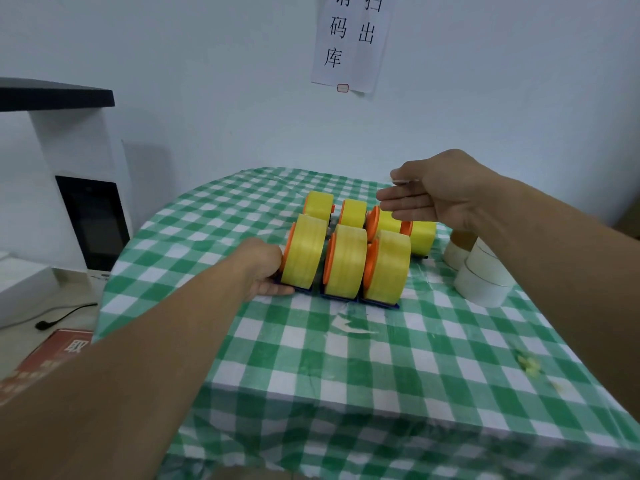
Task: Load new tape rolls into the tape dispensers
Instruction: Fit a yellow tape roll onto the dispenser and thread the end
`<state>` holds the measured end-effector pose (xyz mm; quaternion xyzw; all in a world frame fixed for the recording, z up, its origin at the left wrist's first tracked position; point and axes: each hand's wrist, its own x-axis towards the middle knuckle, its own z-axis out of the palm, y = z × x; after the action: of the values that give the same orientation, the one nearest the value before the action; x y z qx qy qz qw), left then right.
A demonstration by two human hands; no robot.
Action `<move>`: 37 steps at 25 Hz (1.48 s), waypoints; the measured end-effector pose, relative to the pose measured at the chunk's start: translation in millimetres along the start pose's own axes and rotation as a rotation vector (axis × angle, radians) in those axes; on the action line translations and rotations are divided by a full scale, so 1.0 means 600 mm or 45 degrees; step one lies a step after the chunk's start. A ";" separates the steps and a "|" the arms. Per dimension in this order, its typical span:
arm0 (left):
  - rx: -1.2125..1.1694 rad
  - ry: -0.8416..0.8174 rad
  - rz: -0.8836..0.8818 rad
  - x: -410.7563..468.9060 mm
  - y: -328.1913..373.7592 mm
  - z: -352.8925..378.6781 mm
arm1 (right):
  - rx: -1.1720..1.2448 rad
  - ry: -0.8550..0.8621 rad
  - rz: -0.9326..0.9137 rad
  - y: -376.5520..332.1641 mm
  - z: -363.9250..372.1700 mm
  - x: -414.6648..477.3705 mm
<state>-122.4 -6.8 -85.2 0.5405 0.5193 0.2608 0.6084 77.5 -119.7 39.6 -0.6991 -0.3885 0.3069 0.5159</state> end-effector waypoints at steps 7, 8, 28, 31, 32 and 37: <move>0.001 -0.001 0.018 -0.003 0.000 0.008 | -0.009 -0.032 0.010 0.003 0.004 0.002; -0.007 0.003 0.014 -0.004 0.001 0.008 | -0.012 -0.038 0.010 0.003 0.005 0.002; 0.189 0.059 -0.069 -0.012 -0.001 -0.015 | 0.021 -0.083 -0.014 0.004 0.016 -0.011; 0.216 0.208 -0.019 0.000 0.000 -0.028 | 0.032 -0.080 -0.030 0.001 0.013 -0.018; 0.274 0.343 0.067 0.001 0.005 -0.032 | 0.033 -0.075 -0.037 0.001 0.012 -0.021; 0.029 0.440 0.806 -0.103 0.072 0.035 | 0.015 -0.036 -0.132 0.010 0.000 -0.047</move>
<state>-112.6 -57.0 -25.8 0.6293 0.4241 0.5181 0.3947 64.6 -144.7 34.4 -0.6705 -0.4296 0.2918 0.5298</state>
